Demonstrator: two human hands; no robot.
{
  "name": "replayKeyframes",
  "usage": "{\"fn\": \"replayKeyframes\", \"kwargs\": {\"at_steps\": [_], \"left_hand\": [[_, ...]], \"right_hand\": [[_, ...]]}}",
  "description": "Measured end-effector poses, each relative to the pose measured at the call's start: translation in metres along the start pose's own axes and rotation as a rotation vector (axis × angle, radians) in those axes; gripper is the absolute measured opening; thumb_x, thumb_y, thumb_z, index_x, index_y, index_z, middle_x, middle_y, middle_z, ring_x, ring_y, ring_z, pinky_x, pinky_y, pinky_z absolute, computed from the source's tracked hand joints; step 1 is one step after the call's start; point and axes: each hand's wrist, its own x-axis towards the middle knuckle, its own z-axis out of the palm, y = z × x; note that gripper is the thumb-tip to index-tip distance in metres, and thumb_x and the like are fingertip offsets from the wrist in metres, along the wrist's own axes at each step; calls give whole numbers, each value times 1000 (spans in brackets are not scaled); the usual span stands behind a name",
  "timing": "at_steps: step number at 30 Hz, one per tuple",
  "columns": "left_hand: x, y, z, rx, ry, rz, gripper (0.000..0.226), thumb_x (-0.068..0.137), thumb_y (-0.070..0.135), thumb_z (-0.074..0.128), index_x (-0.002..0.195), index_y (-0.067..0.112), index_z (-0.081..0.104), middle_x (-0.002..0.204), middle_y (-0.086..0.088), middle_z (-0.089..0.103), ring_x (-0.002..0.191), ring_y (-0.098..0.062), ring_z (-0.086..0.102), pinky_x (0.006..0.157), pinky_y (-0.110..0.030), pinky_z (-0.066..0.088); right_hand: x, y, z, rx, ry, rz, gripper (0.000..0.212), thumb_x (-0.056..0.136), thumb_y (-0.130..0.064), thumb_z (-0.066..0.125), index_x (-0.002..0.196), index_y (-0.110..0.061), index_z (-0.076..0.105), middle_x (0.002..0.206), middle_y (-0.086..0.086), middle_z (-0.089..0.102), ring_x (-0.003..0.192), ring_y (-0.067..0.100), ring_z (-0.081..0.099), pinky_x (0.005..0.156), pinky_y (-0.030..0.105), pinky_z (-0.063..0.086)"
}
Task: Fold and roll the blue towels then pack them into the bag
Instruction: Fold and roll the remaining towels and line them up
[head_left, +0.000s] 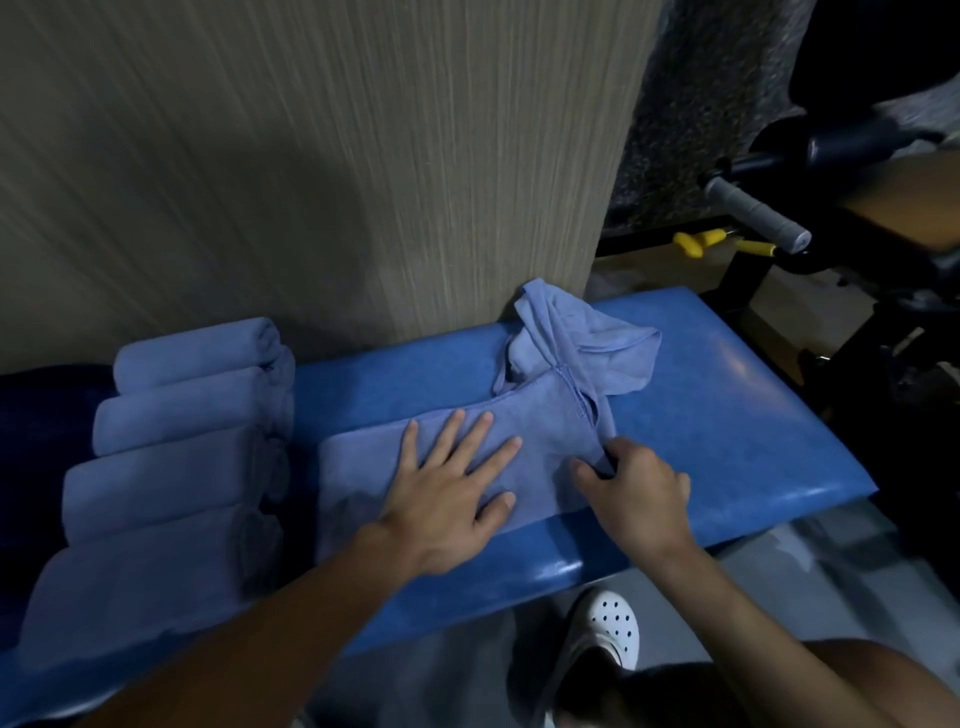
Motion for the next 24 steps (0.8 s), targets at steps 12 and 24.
{"fn": "replayKeyframes", "kwargs": {"at_steps": [12, 24], "left_hand": [[53, 71, -83, -1553, -80, -660, 34, 91, 37, 63, 94, 4, 67, 87, -18, 73, 78, -28, 72, 77, -45, 58], [45, 16, -54, -1421, 96, -828, 12, 90, 5, 65, 80, 0, 69, 84, -18, 73, 80, -31, 72, 74, -44, 61]], "right_hand": [[-12, -11, 18, 493, 63, -312, 22, 73, -5, 68, 82, -22, 59, 77, -8, 61, 72, 6, 58, 68, 25, 47], [-27, -7, 34, 232, 28, -565, 32, 75, -5, 74, 103, -17, 65, 97, -3, 49, 91, 14, 56, 83, 26, 47]]}}
